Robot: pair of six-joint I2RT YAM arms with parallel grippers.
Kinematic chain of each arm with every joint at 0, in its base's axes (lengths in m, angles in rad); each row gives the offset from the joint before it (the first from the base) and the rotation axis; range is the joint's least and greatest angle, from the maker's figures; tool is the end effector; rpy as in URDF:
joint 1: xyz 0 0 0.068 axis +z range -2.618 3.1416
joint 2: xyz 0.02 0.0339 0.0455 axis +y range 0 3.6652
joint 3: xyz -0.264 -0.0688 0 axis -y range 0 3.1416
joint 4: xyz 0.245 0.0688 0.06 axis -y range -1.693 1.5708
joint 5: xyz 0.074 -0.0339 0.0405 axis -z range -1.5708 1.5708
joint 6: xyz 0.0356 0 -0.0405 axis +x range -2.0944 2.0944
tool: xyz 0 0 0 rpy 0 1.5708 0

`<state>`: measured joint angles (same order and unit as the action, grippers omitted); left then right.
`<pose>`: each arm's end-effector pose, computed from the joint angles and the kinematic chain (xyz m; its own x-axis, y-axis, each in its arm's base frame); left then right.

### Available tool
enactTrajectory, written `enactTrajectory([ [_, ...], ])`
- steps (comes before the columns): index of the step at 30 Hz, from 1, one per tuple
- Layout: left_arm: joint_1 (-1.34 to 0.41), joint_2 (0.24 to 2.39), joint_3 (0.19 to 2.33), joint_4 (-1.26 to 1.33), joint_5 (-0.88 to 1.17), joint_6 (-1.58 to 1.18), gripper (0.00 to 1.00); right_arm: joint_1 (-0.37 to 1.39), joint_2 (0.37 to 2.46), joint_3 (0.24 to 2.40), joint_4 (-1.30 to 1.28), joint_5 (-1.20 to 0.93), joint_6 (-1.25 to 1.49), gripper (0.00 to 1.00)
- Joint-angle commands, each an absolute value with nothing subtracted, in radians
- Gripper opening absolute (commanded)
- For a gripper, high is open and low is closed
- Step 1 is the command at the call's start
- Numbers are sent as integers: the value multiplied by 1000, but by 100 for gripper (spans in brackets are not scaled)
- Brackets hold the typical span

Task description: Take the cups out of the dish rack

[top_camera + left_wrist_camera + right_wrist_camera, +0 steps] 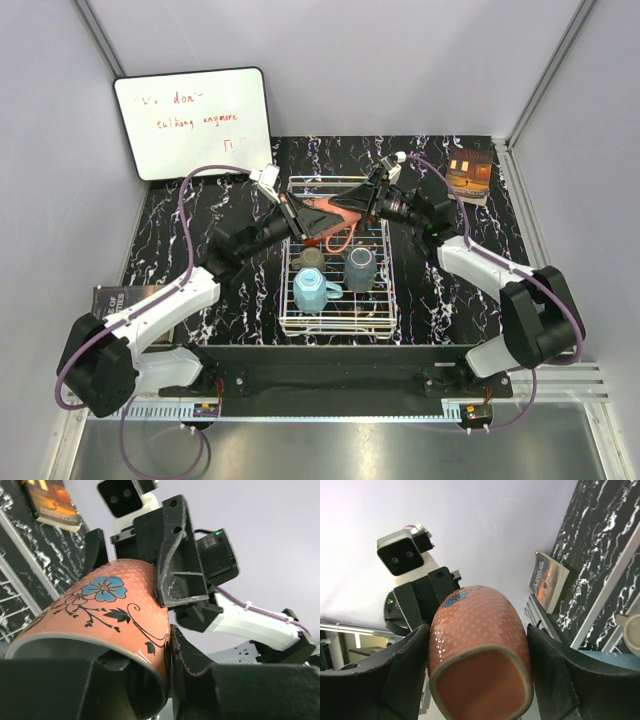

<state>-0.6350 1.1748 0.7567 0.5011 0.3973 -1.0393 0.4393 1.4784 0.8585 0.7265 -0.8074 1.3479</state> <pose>0.2115 -0.1730 0.3213 -0.7053 -0.4677 -0.5327 0.4921 0.2179 -0.8428 0.2859 0.1628 0.2934 -0.8996 0.3223 -0.2948 -0.3026 0.0266 0.9527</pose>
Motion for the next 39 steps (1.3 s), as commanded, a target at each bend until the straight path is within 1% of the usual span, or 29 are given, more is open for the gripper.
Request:
enactTrajectory([
  [1, -641, 1137, 837, 232, 324, -892, 0, 476, 1375, 939, 527, -868, 1102, 60],
  [2, -643, 1112, 860, 159, 298, -872, 0, 476, 1352, 948, 476, -856, 1070, 71],
  [3, -641, 1102, 870, 129, 288, -856, 0, 476, 1341, 959, 430, -821, 1037, 92],
  [4, -641, 1086, 877, 103, 278, -827, 0, 476, 1330, 983, 341, -801, 979, 98],
  [5, -641, 1072, 894, 51, 256, -813, 0, 476, 1315, 1000, 293, -779, 950, 100],
  [9, -641, 1005, 925, -50, 190, -762, 0, 476, 1296, 1090, 109, -677, 841, 100],
  [13, -641, 976, 960, -121, 137, -738, 0, 476, 1298, 1121, 51, -626, 812, 100],
  [16, -641, 965, 1014, -221, 65, -709, 0, 476, 1264, 1138, -45, -491, 766, 100],
  [17, -641, 963, 1031, -303, 2, -700, 0, 476, 1252, 1144, -81, -389, 747, 100],
  [19, -638, 976, 1092, -395, -99, -660, 0, 476, 1233, 1186, -193, -301, 675, 100],
  [20, -632, 988, 1115, -493, -192, -649, 0, 476, 1239, 1210, -246, -213, 649, 100],
  [21, -626, 1005, 1170, -543, -237, -640, 0, 476, 1249, 1268, -364, -166, 625, 100],
  [23, -604, 1070, 1263, -671, -365, -608, 0, 476, 1290, 1322, -469, -41, 559, 100],
  [24, -585, 1097, 1294, -710, -405, -594, 0, 476, 1301, 1350, -545, -6, 537, 100],
  [26, -552, 1191, 1386, -803, -466, -583, 0, 476, 1321, 1359, -598, 128, 531, 100],
  [29, -453, 1317, 1462, -879, -450, -592, 0, 476, 1350, 1368, -678, 230, 534, 100],
  [33, -275, 1431, 1479, -864, -359, -591, 0, 479, 1373, 1384, -794, 349, 589, 100],
  [34, -250, 1463, 1480, -848, -336, -583, 0, 482, 1391, 1391, -820, 404, 597, 100],
  [36, -188, 1556, 1506, -839, -295, -571, 0, 491, 1411, 1411, -886, 445, 597, 100],
  [39, -161, 1670, 1558, -819, -247, -561, 0, 499, 1425, 1410, -922, 502, 577, 100],
])
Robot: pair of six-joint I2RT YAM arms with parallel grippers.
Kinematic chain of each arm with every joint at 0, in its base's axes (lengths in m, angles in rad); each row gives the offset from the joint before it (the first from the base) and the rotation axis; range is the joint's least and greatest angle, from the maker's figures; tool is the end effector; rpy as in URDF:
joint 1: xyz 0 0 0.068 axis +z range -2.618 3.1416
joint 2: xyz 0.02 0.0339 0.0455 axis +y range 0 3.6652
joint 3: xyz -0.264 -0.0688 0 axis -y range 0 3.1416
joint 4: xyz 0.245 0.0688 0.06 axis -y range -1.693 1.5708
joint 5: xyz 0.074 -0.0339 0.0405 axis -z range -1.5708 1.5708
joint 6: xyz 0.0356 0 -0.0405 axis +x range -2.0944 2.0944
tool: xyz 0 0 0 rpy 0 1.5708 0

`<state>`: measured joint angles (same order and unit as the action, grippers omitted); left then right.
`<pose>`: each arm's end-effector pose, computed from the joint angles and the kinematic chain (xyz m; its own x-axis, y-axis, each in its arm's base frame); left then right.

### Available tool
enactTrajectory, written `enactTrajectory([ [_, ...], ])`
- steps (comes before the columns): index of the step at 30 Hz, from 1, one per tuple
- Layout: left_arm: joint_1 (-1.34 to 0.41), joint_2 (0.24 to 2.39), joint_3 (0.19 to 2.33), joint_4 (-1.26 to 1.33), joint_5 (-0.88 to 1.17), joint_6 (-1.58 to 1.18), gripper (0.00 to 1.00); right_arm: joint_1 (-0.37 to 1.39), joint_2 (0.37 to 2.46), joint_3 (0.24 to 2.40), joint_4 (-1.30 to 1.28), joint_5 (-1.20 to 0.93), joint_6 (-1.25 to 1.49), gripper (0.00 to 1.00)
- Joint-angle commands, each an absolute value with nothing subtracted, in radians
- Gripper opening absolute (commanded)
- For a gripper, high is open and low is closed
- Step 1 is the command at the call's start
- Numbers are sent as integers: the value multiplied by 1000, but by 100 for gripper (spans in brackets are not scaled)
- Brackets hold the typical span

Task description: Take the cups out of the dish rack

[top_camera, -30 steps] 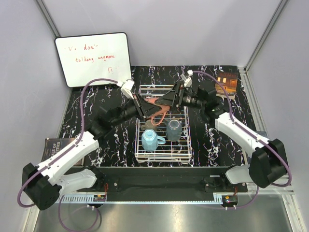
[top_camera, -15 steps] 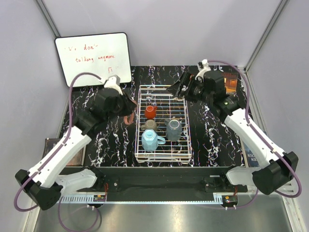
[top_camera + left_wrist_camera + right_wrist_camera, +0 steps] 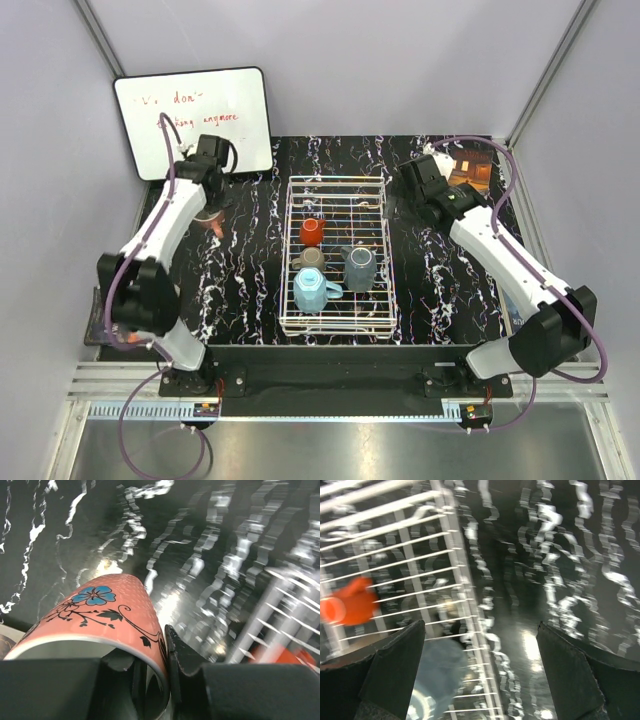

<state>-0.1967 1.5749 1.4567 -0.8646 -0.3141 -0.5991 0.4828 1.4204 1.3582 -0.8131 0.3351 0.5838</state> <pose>0.3270 -0.0540 0.3184 -0.6839 -0.4106 -0.6031 -0.4454 0.8896 -0.1005 0.2691 0.1278 0.3366 -0.7062 0.2176 -0.6738 0.1647 0.9760 0.1425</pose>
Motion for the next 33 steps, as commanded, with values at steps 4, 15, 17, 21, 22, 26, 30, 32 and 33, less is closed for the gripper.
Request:
enactTrajectory([
  [4, -160, 1793, 1632, -801, -204, -548, 0, 500, 1385, 1379, -916, 497, 587, 100],
  [15, -129, 2009, 1767, -802, -114, -529, 0, 500, 1390, 1292, -867, 446, 578, 100],
  [17, -129, 2034, 1772, -802, -118, -525, 0, 500, 1402, 1293, -867, 427, 566, 100],
  [21, -123, 2062, 1773, -804, -120, -518, 0, 500, 1425, 1299, -862, 410, 551, 100],
  [22, -121, 2065, 1776, -804, -123, -517, 0, 500, 1430, 1302, -861, 403, 549, 100],
  [26, -115, 2080, 1790, -814, -140, -508, 0, 500, 1443, 1313, -861, 393, 543, 100],
  [30, -115, 2100, 1825, -850, -166, -509, 20, 500, 1447, 1310, -861, 382, 541, 100],
  [32, -115, 2076, 1819, -850, -175, -518, 33, 500, 1442, 1307, -861, 383, 541, 100],
  [33, -115, 2063, 1816, -845, -184, -522, 43, 500, 1439, 1305, -861, 385, 545, 100],
])
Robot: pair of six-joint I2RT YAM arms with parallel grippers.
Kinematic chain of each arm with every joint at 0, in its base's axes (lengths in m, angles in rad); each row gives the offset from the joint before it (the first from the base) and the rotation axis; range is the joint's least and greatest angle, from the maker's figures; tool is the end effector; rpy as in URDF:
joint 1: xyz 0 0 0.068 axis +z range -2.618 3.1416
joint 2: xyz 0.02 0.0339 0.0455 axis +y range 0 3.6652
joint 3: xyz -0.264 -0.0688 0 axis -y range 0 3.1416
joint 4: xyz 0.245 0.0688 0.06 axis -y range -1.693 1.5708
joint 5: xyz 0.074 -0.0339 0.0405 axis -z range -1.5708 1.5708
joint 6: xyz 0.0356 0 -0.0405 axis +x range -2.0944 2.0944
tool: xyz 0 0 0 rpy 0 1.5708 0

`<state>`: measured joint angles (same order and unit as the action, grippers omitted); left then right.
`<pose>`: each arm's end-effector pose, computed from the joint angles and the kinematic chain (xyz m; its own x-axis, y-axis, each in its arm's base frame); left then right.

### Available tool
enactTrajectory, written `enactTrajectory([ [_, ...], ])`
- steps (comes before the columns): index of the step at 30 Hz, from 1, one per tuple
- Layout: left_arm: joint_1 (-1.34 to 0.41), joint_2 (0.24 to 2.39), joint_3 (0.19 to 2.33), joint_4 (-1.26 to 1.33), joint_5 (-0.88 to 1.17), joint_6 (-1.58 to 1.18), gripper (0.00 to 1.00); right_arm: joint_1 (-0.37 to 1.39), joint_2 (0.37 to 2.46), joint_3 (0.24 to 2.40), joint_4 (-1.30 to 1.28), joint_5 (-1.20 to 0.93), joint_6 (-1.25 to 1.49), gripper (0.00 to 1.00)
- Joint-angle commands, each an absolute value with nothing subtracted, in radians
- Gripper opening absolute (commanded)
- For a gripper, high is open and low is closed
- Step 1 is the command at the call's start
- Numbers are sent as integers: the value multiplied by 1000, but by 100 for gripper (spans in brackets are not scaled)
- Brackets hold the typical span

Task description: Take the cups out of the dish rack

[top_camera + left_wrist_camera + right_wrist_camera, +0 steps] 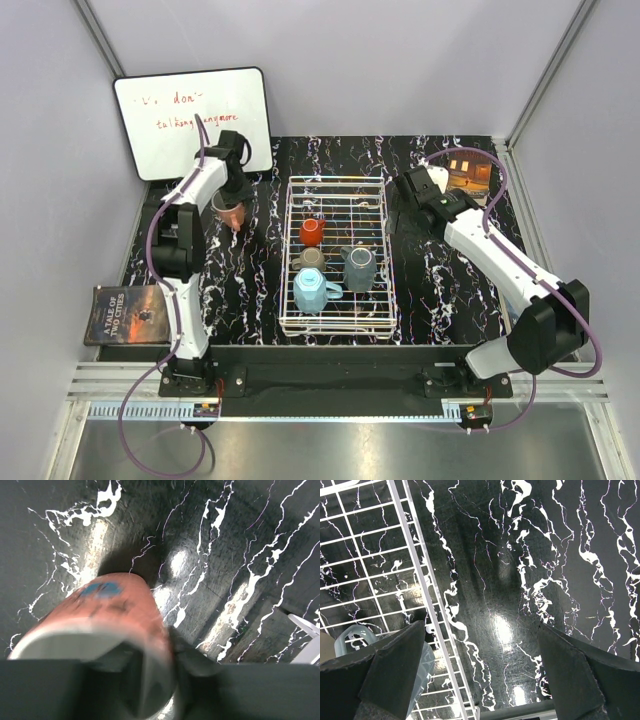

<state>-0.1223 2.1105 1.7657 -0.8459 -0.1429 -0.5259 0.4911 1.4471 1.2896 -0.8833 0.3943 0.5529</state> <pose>0.4443 -0.0495 0.2122 -0.8314 -0.3984 -0.3873 -0.4036 0.9121 -0.0719 0.2647 0.1260 0.3041 -0.7862 0.1294 -0.6043 0.1748 0.9845 -0.0166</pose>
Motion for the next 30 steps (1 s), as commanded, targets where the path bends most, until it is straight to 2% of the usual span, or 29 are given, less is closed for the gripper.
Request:
enactTrajectory([
  [1, -115, 2045, 1818, -842, -187, -523, 46, 500, 1437, 1304, -859, 387, 545, 100],
  [3, -115, 2030, 1830, -844, -186, -520, 55, 500, 1431, 1301, -856, 390, 546, 100],
  [11, -120, 1857, 1859, -845, -189, -569, 69, 494, 1385, 1301, -851, 416, 563, 100],
  [15, -152, 1694, 1823, -845, -245, -591, 76, 494, 1330, 1261, -738, 296, 535, 97],
  [16, -179, 1660, 1807, -842, -261, -592, 80, 494, 1318, 1237, -689, 305, 570, 91],
  [18, -218, 1558, 1751, -842, -307, -589, 96, 494, 1286, 1209, -617, 249, 558, 91],
  [19, -268, 1527, 1726, -839, -323, -580, 99, 494, 1292, 1224, -595, 218, 536, 91],
  [22, -381, 1394, 1605, -844, -396, -581, 99, 503, 1347, 1311, -630, 104, 464, 95],
  [26, -489, 1220, 1415, -848, -413, -650, 99, 541, 1374, 1377, -634, 94, 402, 100],
  [30, -572, 1040, 1235, -873, -454, -710, 99, 580, 1376, 1398, -695, 147, 387, 100],
])
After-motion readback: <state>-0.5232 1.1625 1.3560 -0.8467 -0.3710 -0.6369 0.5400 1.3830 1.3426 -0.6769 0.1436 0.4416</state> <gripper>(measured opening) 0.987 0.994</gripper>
